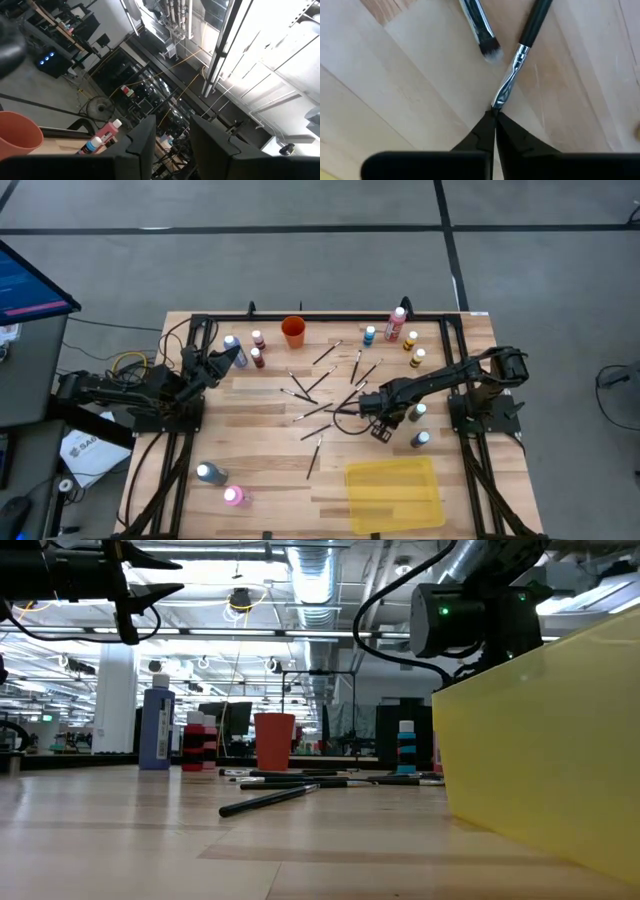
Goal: Pick & Place Paint Supplies
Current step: Put the black paint brush into the orange cup
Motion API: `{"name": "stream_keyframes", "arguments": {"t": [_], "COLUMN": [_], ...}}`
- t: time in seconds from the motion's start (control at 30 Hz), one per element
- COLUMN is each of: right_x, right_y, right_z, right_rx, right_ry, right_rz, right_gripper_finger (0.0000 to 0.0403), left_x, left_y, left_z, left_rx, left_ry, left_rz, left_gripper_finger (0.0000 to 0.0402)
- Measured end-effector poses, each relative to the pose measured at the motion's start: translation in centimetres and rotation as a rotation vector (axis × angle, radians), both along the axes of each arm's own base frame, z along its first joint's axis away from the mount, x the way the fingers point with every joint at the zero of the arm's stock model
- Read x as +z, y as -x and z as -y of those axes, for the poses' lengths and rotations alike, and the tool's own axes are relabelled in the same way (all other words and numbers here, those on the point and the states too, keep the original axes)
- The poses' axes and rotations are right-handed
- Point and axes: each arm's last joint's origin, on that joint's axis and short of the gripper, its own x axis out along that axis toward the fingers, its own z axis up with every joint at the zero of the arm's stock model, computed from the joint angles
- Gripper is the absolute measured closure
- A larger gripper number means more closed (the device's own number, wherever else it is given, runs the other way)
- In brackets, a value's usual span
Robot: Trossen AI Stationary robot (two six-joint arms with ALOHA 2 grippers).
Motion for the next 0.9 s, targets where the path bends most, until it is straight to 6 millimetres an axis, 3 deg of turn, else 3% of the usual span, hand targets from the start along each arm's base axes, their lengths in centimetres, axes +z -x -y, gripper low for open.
{"name": "stream_keyframes", "arguments": {"t": [0.13,0.43,0.77,0.9], "right_x": [0.8,5.9,14.6,16.5], "right_y": [0.8,1.4,-1.1,-2.6], "right_z": [0.1,0.8,4.2,6.7], "right_rx": [0.006,-0.023,-0.021,-0.002], "right_ry": [-0.006,-0.033,-0.165,-0.324], "right_rz": [-0.051,0.084,0.567,0.750], "right_gripper_finger": [0.0401,0.0402,0.0403,0.0403], "left_x": [0.0,0.1,0.1,0.2], "left_y": [0.0,0.0,0.1,0.1], "left_z": [0.0,0.0,0.0,0.0], "left_rx": [0.000,0.001,0.000,0.000], "left_ry": [0.000,0.000,0.000,0.001], "left_rz": [0.000,0.007,0.014,0.018], "left_gripper_finger": [0.0288,0.0288,0.0288,0.0288]}}
